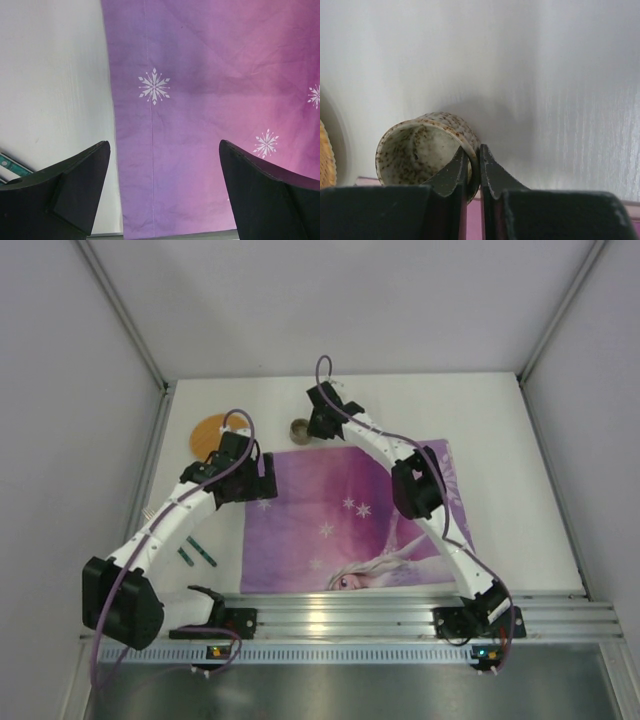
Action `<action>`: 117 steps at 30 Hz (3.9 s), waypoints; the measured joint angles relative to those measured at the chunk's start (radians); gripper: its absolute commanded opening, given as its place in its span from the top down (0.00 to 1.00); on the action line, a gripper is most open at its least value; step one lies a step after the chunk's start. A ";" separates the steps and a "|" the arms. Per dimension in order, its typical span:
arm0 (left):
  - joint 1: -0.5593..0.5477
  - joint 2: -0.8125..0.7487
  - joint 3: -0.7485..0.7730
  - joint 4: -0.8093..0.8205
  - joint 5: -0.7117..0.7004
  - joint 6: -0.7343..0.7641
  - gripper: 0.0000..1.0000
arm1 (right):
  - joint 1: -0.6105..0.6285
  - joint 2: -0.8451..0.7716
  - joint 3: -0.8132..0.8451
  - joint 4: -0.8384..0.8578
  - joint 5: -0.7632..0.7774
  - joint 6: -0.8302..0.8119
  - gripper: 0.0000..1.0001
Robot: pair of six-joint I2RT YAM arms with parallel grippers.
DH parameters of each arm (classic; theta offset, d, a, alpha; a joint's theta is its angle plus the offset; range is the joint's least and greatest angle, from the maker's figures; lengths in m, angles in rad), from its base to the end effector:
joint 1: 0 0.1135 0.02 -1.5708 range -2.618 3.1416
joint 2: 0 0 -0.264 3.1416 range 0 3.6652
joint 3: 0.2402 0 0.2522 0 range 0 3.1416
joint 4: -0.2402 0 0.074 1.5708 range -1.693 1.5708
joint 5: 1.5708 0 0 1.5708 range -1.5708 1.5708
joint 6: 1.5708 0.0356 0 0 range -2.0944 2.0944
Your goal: Set the dinner table for one person
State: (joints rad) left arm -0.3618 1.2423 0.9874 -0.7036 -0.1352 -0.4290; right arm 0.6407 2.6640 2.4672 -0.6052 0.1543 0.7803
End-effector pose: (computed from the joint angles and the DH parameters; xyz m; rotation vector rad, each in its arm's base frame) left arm 0.2353 -0.0839 0.2703 -0.1387 2.5191 -0.1495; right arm 0.4701 0.3437 0.1673 0.2440 2.4062 0.4961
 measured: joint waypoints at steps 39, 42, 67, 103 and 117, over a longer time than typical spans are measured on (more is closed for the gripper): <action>0.244 0.195 0.086 0.133 0.240 -0.010 0.06 | -0.325 -0.893 -1.316 0.127 0.278 -0.208 0.89; 0.269 0.195 0.086 0.134 0.240 -0.010 0.06 | -0.326 -0.882 -1.316 0.132 0.278 -0.191 0.51; 0.672 0.340 -0.152 0.596 0.362 -0.253 0.07 | -0.274 -1.374 -1.467 -0.055 0.123 -0.148 0.00; 0.655 0.779 -0.010 1.207 0.552 -0.666 1.00 | -0.274 -1.290 -1.430 -0.084 0.088 -0.212 0.00; 0.642 0.475 -0.025 1.114 0.844 -0.611 1.00 | -0.285 -1.205 -1.131 -0.067 0.105 -0.265 0.00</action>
State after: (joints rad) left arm 0.2806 1.7172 0.9623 0.4103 0.7090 -1.0397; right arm 0.3557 1.4593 1.3361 -0.6720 0.2592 0.5152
